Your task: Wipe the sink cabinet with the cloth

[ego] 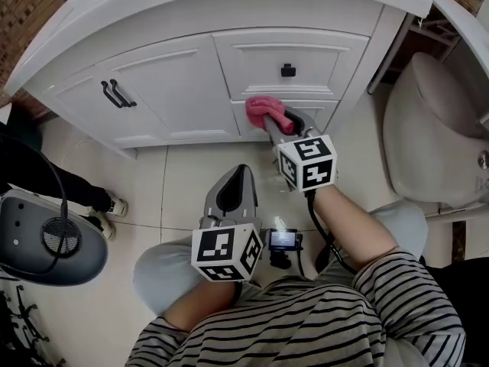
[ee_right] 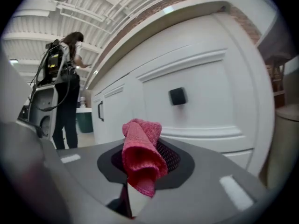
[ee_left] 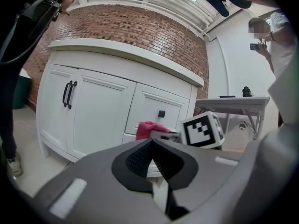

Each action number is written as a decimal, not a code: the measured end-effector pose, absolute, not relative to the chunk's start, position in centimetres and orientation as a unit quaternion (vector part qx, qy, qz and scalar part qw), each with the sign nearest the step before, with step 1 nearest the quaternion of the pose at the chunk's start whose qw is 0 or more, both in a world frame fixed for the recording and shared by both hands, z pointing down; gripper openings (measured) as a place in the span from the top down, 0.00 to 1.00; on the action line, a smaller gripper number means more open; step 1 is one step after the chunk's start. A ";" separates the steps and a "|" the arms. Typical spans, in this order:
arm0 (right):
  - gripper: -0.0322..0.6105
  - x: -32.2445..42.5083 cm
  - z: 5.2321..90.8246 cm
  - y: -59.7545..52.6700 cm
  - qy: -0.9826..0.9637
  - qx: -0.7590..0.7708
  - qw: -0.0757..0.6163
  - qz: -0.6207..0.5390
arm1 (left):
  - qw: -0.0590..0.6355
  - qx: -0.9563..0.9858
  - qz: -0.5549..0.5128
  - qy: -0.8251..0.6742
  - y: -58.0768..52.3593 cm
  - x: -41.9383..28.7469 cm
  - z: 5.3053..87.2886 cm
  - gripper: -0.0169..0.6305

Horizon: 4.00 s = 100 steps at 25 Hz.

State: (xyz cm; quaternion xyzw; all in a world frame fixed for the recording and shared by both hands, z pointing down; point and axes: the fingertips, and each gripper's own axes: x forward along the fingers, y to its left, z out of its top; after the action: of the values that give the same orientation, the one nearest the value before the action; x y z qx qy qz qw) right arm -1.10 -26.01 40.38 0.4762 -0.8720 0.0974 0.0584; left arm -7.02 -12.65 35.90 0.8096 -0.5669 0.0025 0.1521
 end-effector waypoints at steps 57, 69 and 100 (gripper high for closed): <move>0.80 6.9 51.6 -30.4 -0.795 0.583 0.142 0.094 | 0.183 0.811 0.024 -0.555 -13.4 -5.5 38.6 0.98; 0.81 16.0 52.7 -27.5 -0.694 0.691 0.123 0.159 | 0.183 0.809 0.019 -0.558 -12.9 -6.0 38.3 0.98; 0.81 15.4 61.9 -29.7 -0.710 0.643 0.256 0.130 | 0.189 0.810 0.024 -0.555 -13.6 -5.6 39.2 0.98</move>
State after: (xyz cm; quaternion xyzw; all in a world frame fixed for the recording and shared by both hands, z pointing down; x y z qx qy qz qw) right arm 15.44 -29.74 61.87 0.6429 -0.7104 0.1295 0.2555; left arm -5.61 -13.60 39.17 0.8098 -0.5549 0.0236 0.1893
